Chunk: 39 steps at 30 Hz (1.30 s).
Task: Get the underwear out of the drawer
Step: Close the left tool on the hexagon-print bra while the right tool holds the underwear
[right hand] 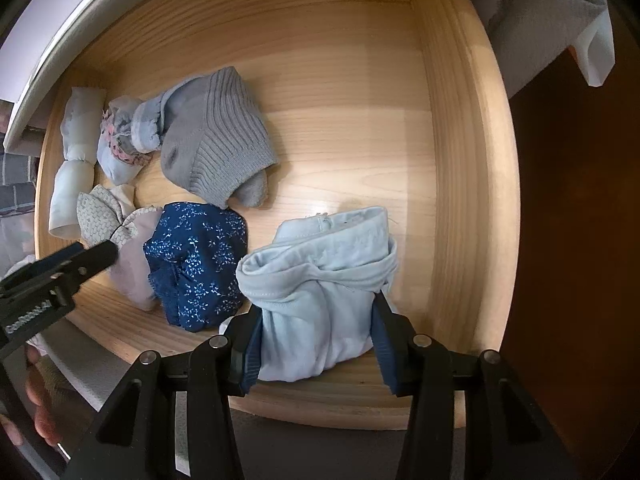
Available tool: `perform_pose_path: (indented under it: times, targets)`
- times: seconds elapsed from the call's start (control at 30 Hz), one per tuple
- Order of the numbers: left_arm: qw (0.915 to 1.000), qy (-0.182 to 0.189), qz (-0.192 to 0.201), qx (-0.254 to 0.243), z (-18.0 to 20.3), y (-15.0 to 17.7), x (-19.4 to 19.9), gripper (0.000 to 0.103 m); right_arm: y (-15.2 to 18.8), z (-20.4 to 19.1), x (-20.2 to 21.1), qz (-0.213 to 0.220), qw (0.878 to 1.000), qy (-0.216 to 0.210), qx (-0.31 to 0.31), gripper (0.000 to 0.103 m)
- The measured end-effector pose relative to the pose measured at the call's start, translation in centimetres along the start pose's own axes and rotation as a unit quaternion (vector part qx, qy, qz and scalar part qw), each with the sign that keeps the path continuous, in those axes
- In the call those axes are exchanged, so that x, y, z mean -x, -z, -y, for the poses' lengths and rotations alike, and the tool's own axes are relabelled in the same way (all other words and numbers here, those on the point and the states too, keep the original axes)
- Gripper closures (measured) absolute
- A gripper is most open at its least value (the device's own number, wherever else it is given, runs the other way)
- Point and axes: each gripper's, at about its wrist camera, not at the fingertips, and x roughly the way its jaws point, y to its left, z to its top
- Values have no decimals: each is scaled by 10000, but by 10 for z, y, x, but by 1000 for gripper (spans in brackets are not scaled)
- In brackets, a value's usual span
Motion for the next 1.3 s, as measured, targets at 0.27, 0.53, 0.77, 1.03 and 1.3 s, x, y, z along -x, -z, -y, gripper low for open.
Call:
perform_pose_path:
  times: [0.27,0.53,0.77,1.03,1.3]
  targets:
    - [9995,-44,-269,171,7,-9,-20,26,0,-1,-2,-5,10000,-14,-39,58]
    - [9989,120,-432,124,3,-27,-32,24,0,-1,0,-2,10000,-24,-60,58]
    - [9976,283,-611,156,-1,-40,-43,24,0,-1,-1,-4,10000,-52,-82,58]
    - [9980,384,-492,59,-12,-36,-42,34,0,-1,-1,3,9999,-66,-86,58]
    - [9996,-69,-146,-238,-16,-27,-33,41,-1,-2,-1,-2,10000,-36,-81,58]
